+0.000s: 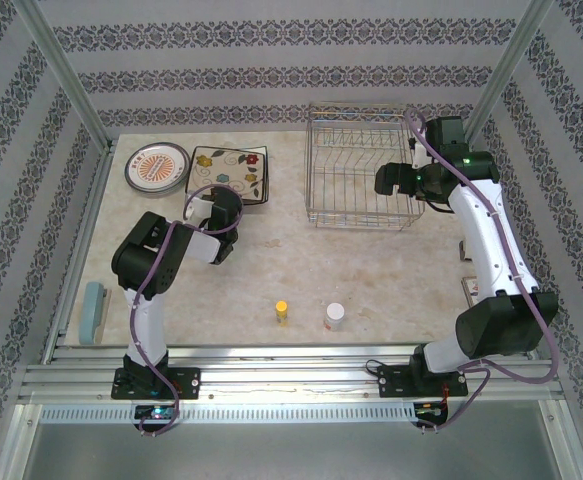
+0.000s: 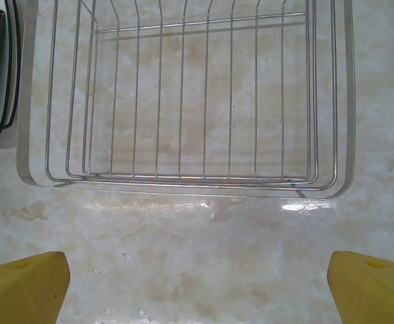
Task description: Unload the plates from the dish rack
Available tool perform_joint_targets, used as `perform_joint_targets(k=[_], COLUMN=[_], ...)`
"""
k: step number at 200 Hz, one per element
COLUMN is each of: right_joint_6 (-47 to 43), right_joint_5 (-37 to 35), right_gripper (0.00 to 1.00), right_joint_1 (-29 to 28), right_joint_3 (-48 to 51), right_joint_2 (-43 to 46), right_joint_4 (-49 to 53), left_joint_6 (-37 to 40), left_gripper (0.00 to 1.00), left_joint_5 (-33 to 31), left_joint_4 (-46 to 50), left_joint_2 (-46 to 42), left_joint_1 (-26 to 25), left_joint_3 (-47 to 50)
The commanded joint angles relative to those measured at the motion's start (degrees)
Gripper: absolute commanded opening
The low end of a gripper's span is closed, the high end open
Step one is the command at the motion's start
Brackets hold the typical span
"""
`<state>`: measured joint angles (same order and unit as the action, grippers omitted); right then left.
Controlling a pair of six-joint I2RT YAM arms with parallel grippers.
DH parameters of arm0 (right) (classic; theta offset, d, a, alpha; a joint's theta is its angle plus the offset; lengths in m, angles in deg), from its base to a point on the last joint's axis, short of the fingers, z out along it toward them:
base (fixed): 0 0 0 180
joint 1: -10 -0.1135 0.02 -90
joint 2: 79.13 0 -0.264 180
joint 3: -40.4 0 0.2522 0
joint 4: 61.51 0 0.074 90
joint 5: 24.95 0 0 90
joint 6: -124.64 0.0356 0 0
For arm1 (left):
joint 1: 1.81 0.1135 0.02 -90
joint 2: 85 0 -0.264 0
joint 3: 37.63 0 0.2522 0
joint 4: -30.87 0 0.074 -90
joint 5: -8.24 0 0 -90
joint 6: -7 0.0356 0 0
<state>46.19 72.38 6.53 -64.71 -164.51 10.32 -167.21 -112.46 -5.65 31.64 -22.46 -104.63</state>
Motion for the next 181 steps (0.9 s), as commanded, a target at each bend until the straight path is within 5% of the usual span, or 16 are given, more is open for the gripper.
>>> perform_joint_targets(k=[1, 45, 112, 181], right_joint_6=[-0.9, -0.9, 0.2, 1.8], right_joint_5=[0.5, 0.7, 2.0, 4.0], right_gripper=[0.98, 0.98, 0.98, 0.98], right_joint_1=[0.7, 0.7, 0.8, 1.4], right_joint_3=[0.6, 0.4, 1.5, 4.7], right_joint_2=[-0.4, -0.2, 0.6, 2.4], right_joint_4=[-0.1, -0.1, -2.1, -6.1], left_joint_6=[-1.3, -3.5, -3.4, 2.7], left_gripper=[0.26, 0.41, 0.79, 0.85], left_joint_5=[-2.4, -1.4, 5.3, 10.6], left_joint_4=[-7.2, -3.0, 30.1, 41.5], left_joint_2=[-0.8, -0.8, -6.7, -6.9], left_joint_1=[-0.7, -0.9, -0.9, -0.5], left_joint_3=[-2.5, -2.8, -10.9, -13.8])
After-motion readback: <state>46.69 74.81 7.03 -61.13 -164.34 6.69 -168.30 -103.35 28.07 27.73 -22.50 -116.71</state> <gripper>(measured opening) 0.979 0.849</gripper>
